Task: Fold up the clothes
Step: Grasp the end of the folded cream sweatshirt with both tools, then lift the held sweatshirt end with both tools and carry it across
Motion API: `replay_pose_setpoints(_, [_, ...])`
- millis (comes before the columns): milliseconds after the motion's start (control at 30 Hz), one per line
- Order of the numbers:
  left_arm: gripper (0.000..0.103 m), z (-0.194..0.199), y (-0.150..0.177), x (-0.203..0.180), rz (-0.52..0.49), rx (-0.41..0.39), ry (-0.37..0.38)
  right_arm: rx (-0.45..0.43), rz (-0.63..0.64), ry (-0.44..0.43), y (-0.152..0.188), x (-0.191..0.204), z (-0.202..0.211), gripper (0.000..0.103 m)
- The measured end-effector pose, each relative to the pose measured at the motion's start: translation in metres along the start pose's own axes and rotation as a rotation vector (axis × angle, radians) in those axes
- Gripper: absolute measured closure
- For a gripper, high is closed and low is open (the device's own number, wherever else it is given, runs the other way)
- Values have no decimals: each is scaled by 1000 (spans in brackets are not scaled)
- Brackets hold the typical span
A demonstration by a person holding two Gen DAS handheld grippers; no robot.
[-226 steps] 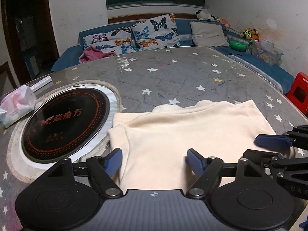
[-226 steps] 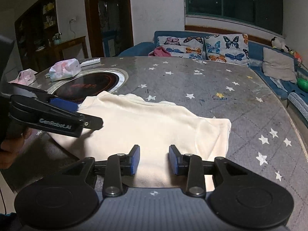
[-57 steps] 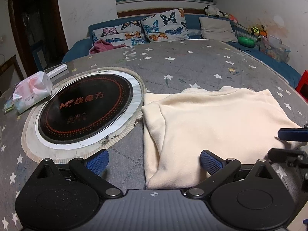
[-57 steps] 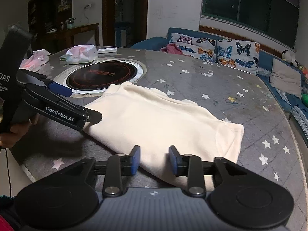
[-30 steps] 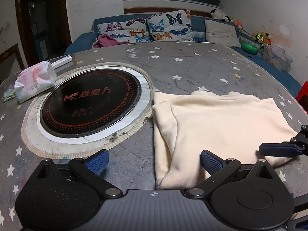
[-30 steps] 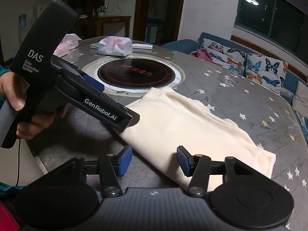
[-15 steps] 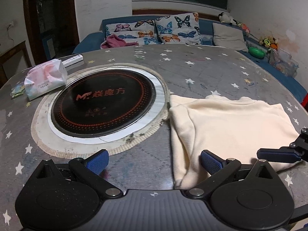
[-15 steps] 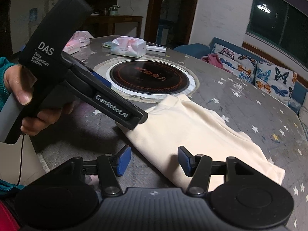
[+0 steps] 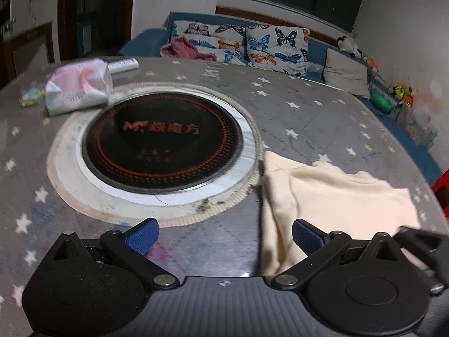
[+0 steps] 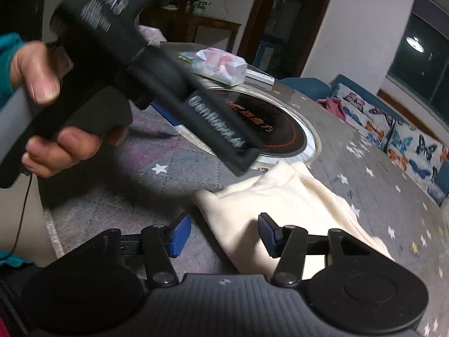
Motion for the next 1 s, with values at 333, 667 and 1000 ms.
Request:
replay_pose_setpoints(333, [0, -16, -1, -14, 145, 78, 140, -50, -147, -73, -1, -22, 16, 89])
replay_pose_setpoints(667, [19, -30, -4, -34, 315, 140, 314, -109, -330, -160, 0, -52, 39, 91])
replay_pose_setpoints(1000, [82, -40, 4, -37, 323, 151, 325, -121, -348, -192, 12, -53, 47, 87])
Point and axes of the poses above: each gripper's, at about its wrist camera, not at the fingertips, and z roughly against the way its jaws point, x to its left, y to its underside, the point moved 10 cm from there along -z, roughly the way its jaws point, and after that the axes turned 6 degrees about x, right-handed, at the moved point
